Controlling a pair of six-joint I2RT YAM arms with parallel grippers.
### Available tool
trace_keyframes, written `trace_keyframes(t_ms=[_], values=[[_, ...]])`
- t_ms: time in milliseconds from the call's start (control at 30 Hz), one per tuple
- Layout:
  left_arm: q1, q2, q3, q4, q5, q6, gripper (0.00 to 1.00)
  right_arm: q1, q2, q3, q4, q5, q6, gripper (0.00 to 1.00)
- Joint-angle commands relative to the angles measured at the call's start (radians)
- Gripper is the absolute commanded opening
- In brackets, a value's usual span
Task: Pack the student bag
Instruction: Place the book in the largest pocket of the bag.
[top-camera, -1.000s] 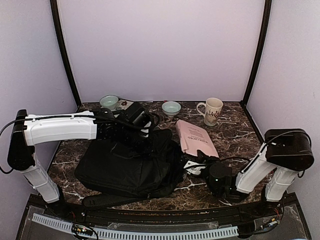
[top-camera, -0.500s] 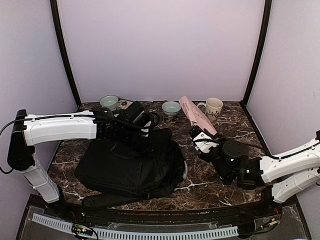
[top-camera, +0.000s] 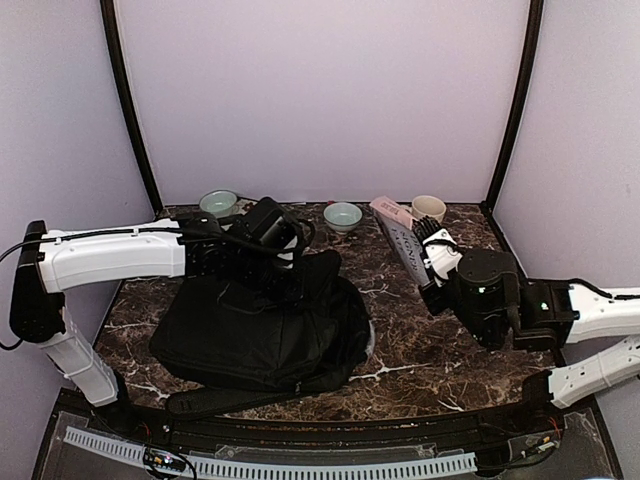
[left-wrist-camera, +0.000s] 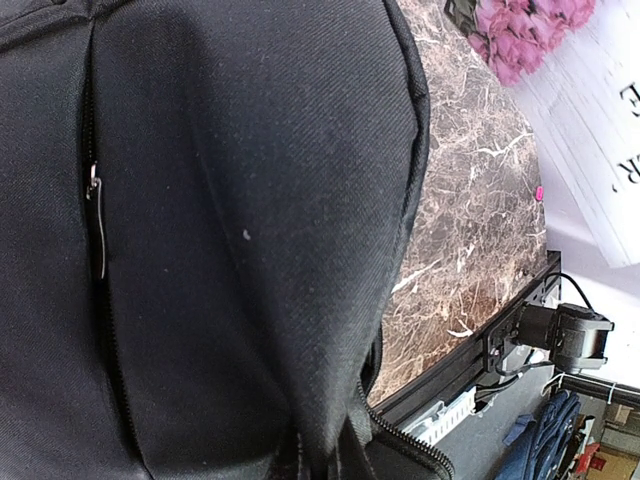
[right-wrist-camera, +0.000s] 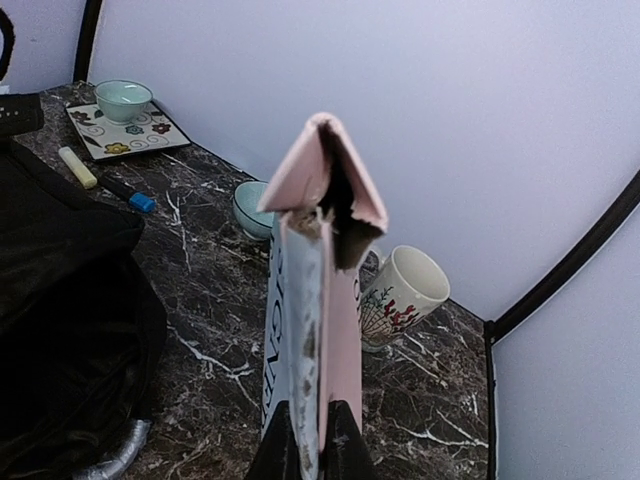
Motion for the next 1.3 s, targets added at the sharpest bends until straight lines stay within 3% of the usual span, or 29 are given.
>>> trace_keyframes(t_ms=[0,167,300,433,567,733,967,1100,1267], values=[[-0.001,-0.063,0.025,0.054,-0.008,0.007,0.00,0.004,-0.035,0.081,-0.155,-0.036,0.203,0.00],[0.003,-0.041,0.066,0.037,-0.008,0.034,0.00,-0.003,-0.058,0.183,-0.298,-0.060,0.412,0.00],[0.008,-0.024,0.104,0.028,-0.005,0.063,0.00,-0.061,-0.026,0.365,-0.559,-0.137,0.653,0.00],[0.018,-0.016,0.135,0.030,0.002,0.105,0.00,-0.236,0.090,0.622,-0.905,-0.479,0.797,0.00],[0.028,-0.013,0.163,0.047,0.023,0.151,0.00,-0.360,0.182,0.782,-1.085,-0.698,0.801,0.00],[0.035,0.002,0.203,0.058,0.045,0.198,0.00,-0.433,0.131,0.789,-1.101,-0.924,0.808,0.00],[0.035,0.016,0.220,0.096,0.089,0.244,0.00,-0.476,0.013,0.638,-1.012,-1.151,0.891,0.00],[0.035,0.028,0.232,0.142,0.163,0.281,0.00,-0.526,-0.029,0.509,-0.897,-1.342,0.922,0.00],[0.035,0.056,0.258,0.186,0.305,0.330,0.00,-0.569,-0.010,0.463,-0.847,-1.430,0.917,0.00]])
